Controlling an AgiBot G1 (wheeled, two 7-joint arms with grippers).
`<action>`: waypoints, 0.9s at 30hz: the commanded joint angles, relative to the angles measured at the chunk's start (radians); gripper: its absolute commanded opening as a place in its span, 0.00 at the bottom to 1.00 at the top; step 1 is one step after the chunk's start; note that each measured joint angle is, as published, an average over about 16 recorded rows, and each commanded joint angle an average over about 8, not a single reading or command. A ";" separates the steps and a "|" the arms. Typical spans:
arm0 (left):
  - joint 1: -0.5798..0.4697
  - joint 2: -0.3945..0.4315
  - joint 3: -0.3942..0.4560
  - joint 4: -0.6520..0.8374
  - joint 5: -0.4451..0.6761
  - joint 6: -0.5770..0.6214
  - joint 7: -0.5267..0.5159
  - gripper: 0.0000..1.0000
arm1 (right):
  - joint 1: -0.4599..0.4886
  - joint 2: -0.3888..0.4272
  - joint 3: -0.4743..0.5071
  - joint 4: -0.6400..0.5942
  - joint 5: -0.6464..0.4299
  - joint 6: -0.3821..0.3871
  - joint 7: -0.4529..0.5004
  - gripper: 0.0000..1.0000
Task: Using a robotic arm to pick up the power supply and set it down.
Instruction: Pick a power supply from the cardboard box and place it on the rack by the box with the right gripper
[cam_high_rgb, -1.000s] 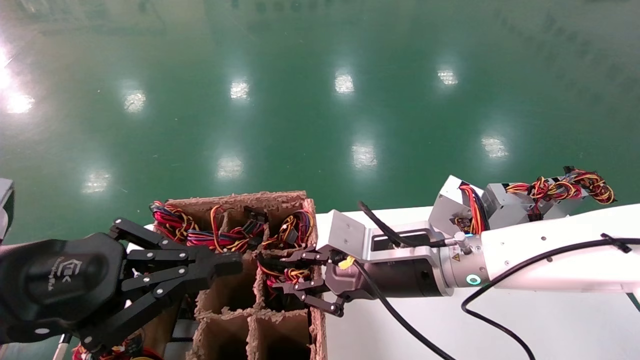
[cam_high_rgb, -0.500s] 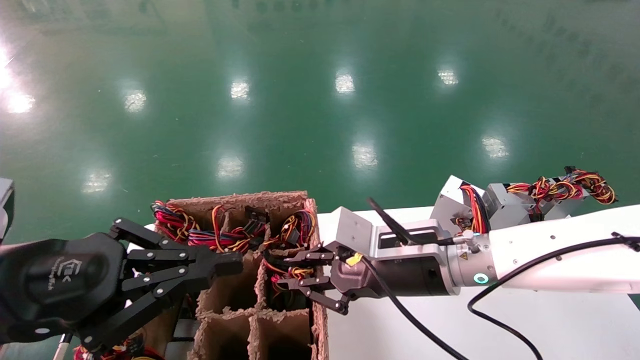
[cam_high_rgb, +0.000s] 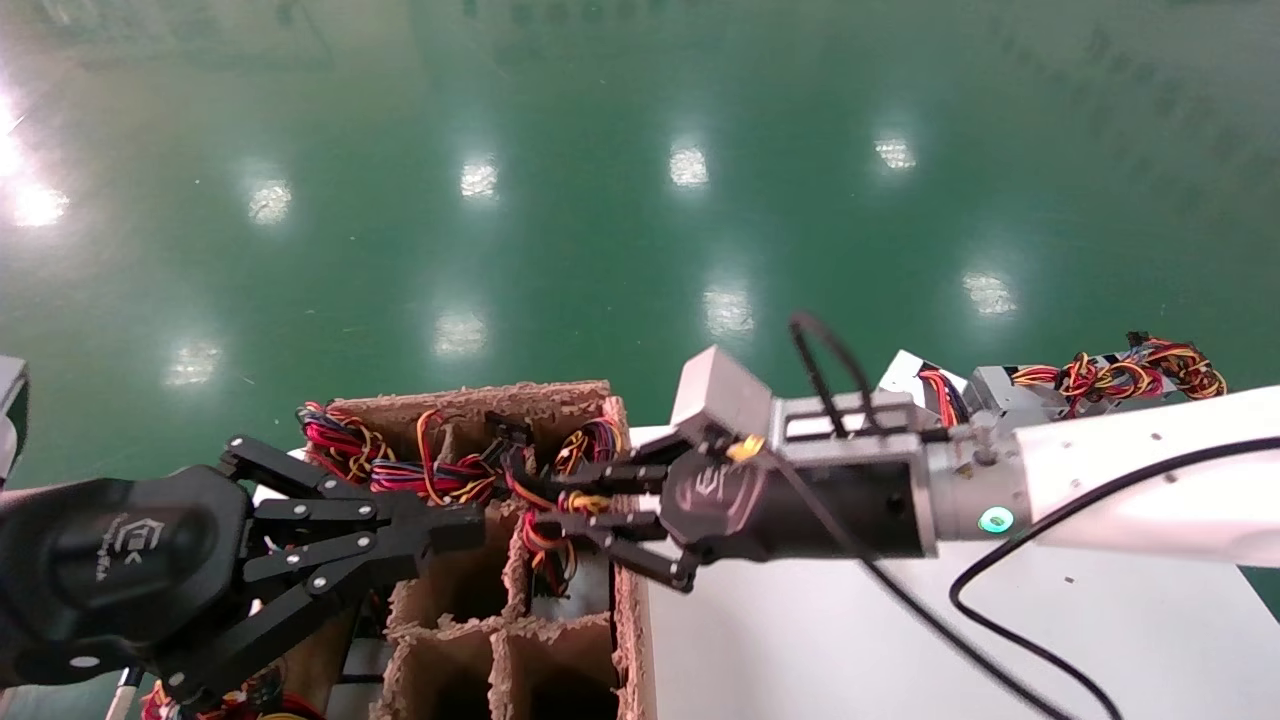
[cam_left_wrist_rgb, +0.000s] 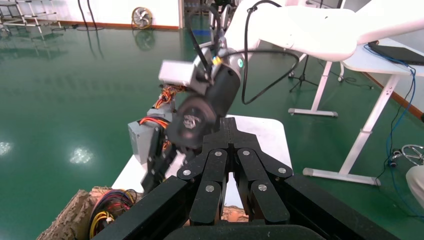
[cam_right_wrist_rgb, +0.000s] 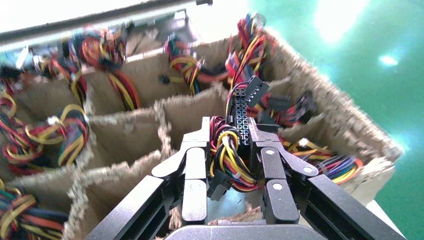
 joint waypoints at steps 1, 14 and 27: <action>0.000 0.000 0.000 0.000 0.000 0.000 0.000 0.00 | 0.005 0.001 0.009 -0.015 0.021 -0.010 0.003 0.00; 0.000 0.000 0.000 0.000 0.000 0.000 0.000 0.00 | 0.057 0.050 0.137 -0.134 0.259 -0.100 0.038 0.00; 0.000 0.000 0.000 0.000 0.000 0.000 0.000 0.00 | 0.112 0.077 0.297 -0.235 0.490 -0.083 0.038 0.00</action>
